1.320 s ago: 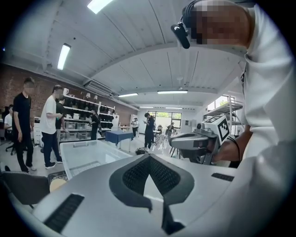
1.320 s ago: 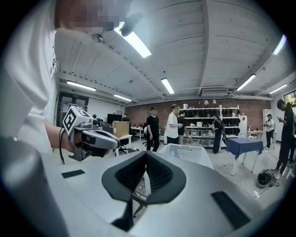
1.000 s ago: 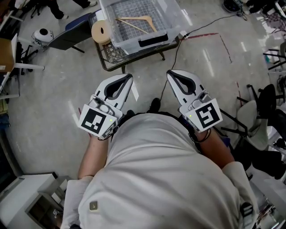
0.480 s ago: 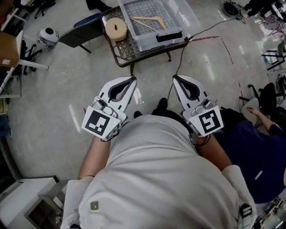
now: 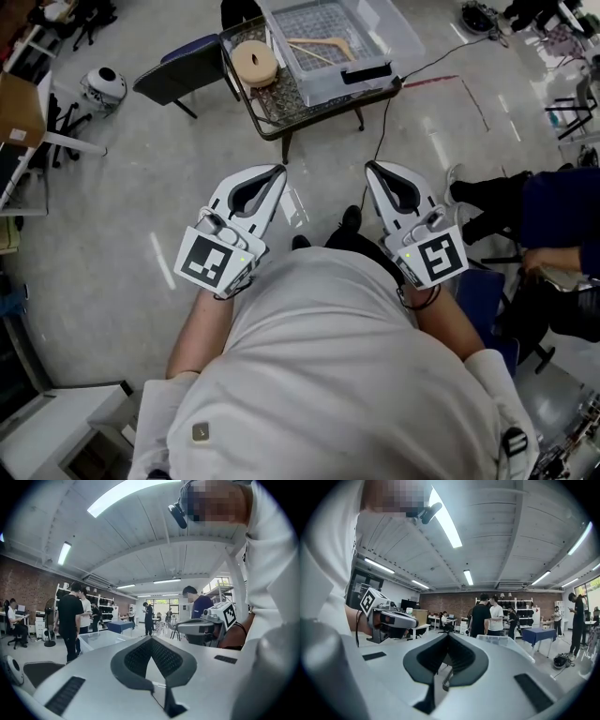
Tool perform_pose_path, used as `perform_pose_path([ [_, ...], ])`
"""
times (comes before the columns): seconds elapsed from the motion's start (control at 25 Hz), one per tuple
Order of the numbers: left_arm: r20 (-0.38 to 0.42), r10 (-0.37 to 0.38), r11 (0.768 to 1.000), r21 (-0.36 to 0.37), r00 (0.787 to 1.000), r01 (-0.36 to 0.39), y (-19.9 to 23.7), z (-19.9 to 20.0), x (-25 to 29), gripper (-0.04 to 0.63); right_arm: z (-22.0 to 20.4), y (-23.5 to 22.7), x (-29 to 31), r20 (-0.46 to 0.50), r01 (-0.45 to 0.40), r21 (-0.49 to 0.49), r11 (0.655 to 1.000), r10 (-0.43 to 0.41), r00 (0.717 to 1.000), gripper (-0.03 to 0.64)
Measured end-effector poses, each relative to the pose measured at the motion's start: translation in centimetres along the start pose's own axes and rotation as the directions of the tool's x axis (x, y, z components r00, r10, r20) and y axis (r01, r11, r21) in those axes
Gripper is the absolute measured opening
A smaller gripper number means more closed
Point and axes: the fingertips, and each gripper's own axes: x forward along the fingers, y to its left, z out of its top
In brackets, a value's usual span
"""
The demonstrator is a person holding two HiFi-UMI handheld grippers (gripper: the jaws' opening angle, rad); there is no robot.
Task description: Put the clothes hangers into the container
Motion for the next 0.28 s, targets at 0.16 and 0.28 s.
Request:
perform_pose_path([
  [0.16,0.001,0.023,1.0,0.001,1.0,-0.023,0.7,0.0,-0.9,0.017,0.1,0.5,0.1,0.0,0.017,0.005,1.0,-0.017,1.0,0.02],
  [0.28,-0.046,0.033,0.999,-0.009,0.998,-0.034,1.0,-0.9,-1.8,0.017,0.2,0.8,0.3,0.0,0.026,0.006,1.0,-0.026,1.0,0.02],
])
